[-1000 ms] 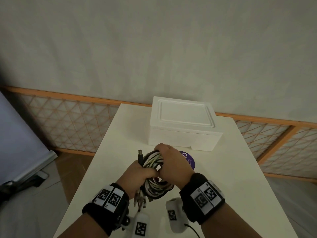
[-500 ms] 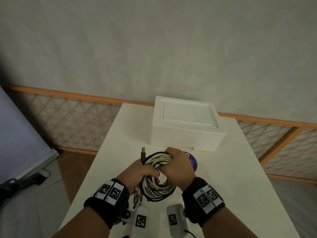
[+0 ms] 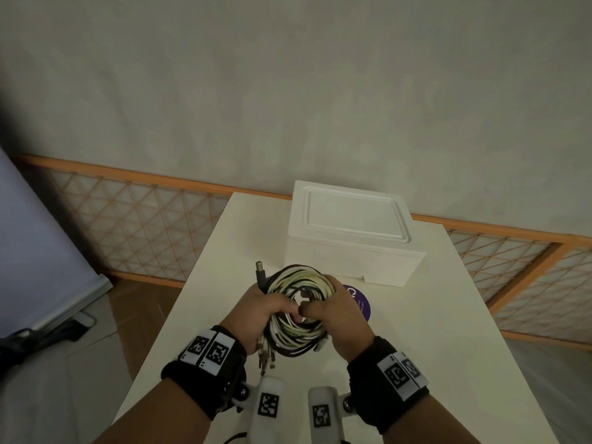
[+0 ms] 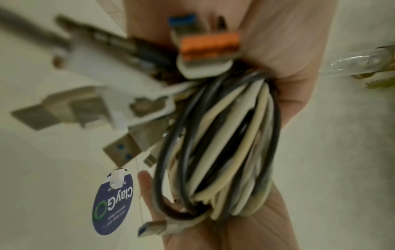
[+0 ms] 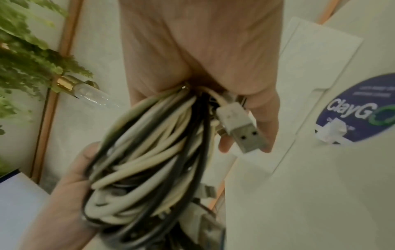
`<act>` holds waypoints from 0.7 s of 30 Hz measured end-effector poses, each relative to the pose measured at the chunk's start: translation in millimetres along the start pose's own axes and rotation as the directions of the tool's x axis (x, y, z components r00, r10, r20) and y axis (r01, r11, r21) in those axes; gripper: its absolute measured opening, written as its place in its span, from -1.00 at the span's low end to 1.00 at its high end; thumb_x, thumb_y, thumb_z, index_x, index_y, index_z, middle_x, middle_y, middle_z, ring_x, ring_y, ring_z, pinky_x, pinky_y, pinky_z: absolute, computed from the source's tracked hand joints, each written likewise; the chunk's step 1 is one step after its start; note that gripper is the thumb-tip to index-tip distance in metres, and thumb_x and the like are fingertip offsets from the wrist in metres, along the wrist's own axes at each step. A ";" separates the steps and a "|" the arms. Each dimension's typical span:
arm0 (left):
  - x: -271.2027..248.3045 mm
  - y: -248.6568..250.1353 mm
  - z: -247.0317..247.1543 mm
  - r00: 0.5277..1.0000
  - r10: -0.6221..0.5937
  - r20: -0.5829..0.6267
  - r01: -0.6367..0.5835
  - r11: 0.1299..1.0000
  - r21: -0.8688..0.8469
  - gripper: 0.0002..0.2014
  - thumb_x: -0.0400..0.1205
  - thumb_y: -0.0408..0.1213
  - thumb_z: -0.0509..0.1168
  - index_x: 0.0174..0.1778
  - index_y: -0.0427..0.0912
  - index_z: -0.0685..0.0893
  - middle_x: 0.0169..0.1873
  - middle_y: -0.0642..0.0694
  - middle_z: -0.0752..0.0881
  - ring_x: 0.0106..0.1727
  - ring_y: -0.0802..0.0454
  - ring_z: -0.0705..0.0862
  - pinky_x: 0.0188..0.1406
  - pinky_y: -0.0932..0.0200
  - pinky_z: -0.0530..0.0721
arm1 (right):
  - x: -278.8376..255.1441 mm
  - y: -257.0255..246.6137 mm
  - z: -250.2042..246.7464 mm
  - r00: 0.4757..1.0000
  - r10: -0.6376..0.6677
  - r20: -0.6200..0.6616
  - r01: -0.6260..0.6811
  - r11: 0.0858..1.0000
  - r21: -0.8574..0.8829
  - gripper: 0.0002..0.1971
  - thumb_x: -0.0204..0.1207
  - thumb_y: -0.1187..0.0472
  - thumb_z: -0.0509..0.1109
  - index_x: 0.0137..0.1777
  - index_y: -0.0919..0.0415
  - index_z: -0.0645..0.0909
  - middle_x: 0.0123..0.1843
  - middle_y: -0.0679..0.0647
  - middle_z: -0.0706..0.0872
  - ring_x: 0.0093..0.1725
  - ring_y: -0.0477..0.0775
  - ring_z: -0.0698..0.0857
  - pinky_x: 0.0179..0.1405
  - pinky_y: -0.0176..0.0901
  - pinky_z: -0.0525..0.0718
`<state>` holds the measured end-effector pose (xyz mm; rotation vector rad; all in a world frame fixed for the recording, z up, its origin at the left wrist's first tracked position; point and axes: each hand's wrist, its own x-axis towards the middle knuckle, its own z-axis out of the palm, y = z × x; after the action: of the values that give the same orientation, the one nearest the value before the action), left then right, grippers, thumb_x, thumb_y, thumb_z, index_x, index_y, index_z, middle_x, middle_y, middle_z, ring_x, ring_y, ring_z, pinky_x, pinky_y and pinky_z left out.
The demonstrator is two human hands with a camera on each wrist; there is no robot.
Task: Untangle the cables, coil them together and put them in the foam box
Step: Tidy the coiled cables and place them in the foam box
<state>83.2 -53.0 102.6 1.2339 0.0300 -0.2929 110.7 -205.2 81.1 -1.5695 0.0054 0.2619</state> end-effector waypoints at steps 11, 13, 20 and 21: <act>-1.2 -17.5 -15.8 0.991 -0.109 0.075 0.120 0.981 -0.151 -0.89 0.03 -0.36 0.40 -0.57 -0.27 0.67 -0.59 -0.19 0.61 -0.50 -0.05 0.65 -0.38 0.18 0.65 | -17.9 -1.7 20.2 0.992 0.090 0.089 -0.105 0.977 0.184 -0.79 -0.05 0.49 0.24 -0.37 0.39 0.58 -0.40 0.22 0.59 -0.31 0.18 0.55 -0.30 -0.02 0.48; -2.9 -18.7 -18.7 0.984 -0.070 0.163 0.105 0.971 -0.214 -0.90 0.03 -0.39 0.38 -0.59 -0.31 0.64 -0.62 -0.21 0.60 -0.54 -0.05 0.63 -0.42 0.20 0.63 | -26.1 -10.8 21.7 0.966 0.020 0.256 -0.086 0.964 0.253 -0.76 0.01 0.56 0.17 -0.34 0.46 0.60 -0.44 0.25 0.64 -0.40 0.19 0.57 -0.30 -0.08 0.53; 3.5 -19.7 -14.6 0.980 -0.108 0.167 0.152 0.950 -0.275 -0.91 0.10 -0.39 0.40 -0.53 -0.32 0.66 -0.58 -0.18 0.62 -0.50 -0.05 0.66 -0.39 0.19 0.67 | -19.6 -12.7 15.0 0.928 0.113 0.356 -0.229 0.924 0.305 -0.83 0.12 0.52 0.18 -0.37 0.41 0.59 -0.46 0.20 0.60 -0.41 0.15 0.55 -0.29 -0.14 0.54; 5.1 -22.9 -15.4 0.982 -0.156 0.109 0.181 0.944 -0.275 -0.89 0.11 -0.40 0.42 -0.50 -0.35 0.69 -0.55 -0.21 0.65 -0.48 -0.07 0.69 -0.37 0.16 0.69 | -17.3 -8.5 13.8 0.929 0.150 0.338 -0.256 0.921 0.293 -0.86 0.16 0.51 0.20 -0.34 0.40 0.57 -0.44 0.19 0.59 -0.40 0.13 0.54 -0.29 -0.14 0.53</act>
<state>84.7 -46.5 75.4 0.9331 0.1006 -0.4746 93.1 -194.2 92.5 -1.1763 -0.0291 0.6413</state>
